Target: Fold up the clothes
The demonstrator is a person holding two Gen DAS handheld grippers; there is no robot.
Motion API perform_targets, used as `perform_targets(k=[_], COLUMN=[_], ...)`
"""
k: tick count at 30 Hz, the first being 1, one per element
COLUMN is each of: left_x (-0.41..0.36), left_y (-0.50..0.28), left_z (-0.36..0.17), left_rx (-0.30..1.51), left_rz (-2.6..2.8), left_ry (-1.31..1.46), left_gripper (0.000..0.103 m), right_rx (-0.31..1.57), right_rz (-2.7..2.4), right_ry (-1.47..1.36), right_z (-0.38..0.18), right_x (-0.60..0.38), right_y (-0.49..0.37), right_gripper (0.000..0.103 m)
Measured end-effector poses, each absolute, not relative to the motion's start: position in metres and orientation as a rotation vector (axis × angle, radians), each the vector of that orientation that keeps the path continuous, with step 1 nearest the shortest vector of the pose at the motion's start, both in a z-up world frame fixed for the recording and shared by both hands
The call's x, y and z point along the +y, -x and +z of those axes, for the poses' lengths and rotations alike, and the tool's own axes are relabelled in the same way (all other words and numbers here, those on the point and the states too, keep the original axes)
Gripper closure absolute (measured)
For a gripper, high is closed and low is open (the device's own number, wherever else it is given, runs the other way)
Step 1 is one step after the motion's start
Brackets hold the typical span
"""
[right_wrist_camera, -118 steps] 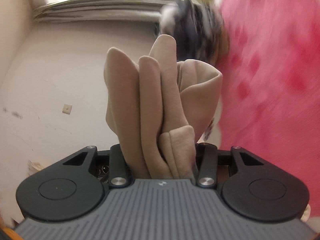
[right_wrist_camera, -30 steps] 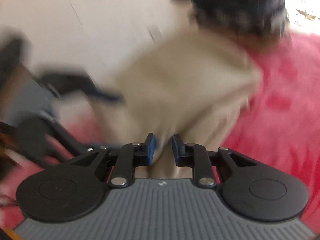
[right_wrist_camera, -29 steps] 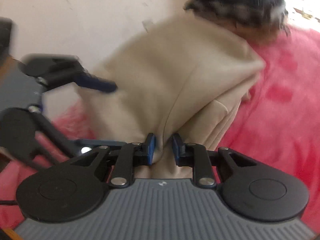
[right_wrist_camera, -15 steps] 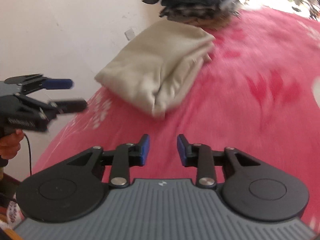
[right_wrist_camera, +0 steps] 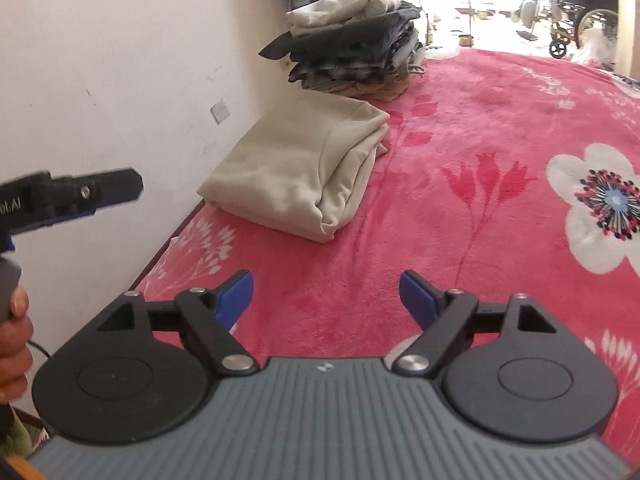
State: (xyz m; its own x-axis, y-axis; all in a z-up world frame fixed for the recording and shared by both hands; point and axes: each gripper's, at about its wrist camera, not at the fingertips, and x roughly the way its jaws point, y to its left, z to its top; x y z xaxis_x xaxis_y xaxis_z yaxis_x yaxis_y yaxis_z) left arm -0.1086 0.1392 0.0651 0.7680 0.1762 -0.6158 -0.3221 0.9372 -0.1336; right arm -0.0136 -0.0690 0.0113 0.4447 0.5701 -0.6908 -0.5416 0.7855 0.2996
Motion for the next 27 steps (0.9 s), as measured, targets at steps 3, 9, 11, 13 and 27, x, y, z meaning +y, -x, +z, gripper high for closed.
perform_targets(k=[3, 9, 11, 13, 27], left_x=[0.138, 0.142, 0.143, 0.144, 0.140], left_y=[0.115, 0.116, 0.117, 0.118, 0.125], left_z=[0.065, 0.066, 0.065, 0.065, 0.063], left_rx=[0.632, 0.654, 0.651, 0.652, 0.699], left_rz=[0.311, 0.398, 0.443, 0.468, 0.600], left_ry=[0.225, 0.227, 0.218, 0.208, 0.062], left_gripper=[0.000, 0.000, 0.000, 0.000, 0.000], right_rx=[0.863, 0.863, 0.857, 0.840, 0.763], right_rz=[0.649, 0.609, 0.594, 0.583, 0.527], right_ry=[-0.042, -0.083, -0.050, -0.008, 0.046], right_z=[0.017, 0.021, 0.022, 0.025, 0.036], right_x=[-0.070, -0.067, -0.059, -0.053, -0.020], right_y=[0.020, 0.025, 0.029, 0.033, 0.041], right_gripper=[0.020, 0.012, 0.012, 0.012, 0.001])
